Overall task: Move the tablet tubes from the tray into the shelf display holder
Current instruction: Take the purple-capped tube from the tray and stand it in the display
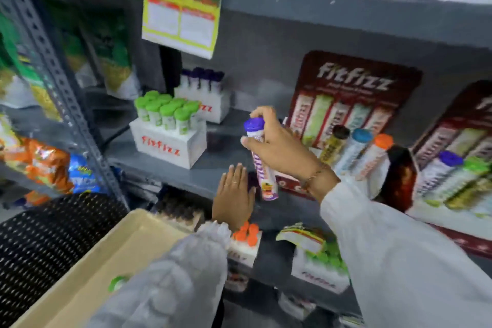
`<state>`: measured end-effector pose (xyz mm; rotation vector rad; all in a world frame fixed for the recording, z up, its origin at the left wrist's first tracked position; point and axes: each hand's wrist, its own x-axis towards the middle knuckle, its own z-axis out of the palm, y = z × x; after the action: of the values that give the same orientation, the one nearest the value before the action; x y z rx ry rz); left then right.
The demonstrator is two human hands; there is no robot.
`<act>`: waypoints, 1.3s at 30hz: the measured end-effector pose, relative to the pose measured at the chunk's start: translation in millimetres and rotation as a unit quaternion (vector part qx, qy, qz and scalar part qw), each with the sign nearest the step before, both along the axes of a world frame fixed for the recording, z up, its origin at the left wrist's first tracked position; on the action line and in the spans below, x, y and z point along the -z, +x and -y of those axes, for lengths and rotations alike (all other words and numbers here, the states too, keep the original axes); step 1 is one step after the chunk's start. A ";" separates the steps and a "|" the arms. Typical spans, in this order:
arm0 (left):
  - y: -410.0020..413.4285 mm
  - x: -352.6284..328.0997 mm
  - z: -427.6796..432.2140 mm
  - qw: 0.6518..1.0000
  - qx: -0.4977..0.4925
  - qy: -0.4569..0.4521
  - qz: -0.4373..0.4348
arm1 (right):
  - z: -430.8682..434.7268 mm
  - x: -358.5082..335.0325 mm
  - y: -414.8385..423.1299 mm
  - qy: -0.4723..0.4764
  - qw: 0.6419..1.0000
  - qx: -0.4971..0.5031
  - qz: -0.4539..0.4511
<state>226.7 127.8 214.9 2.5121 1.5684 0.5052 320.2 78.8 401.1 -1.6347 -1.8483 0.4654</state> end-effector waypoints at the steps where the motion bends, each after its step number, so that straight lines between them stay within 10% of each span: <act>1: 8.3 -2.5 -1.7 1.000 -0.011 -0.025 -0.016 | 1.5 -7.0 7.5 0.004 1.000 0.007 0.022; 39: 25.2 4.1 -6.9 0.991 0.024 0.007 -0.134 | -17.4 -27.1 86.8 -0.012 0.939 0.231 0.255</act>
<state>251.8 134.7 210.8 2.7144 1.5882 0.1777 407.1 96.2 428.2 -2.2783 -1.7005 -0.1606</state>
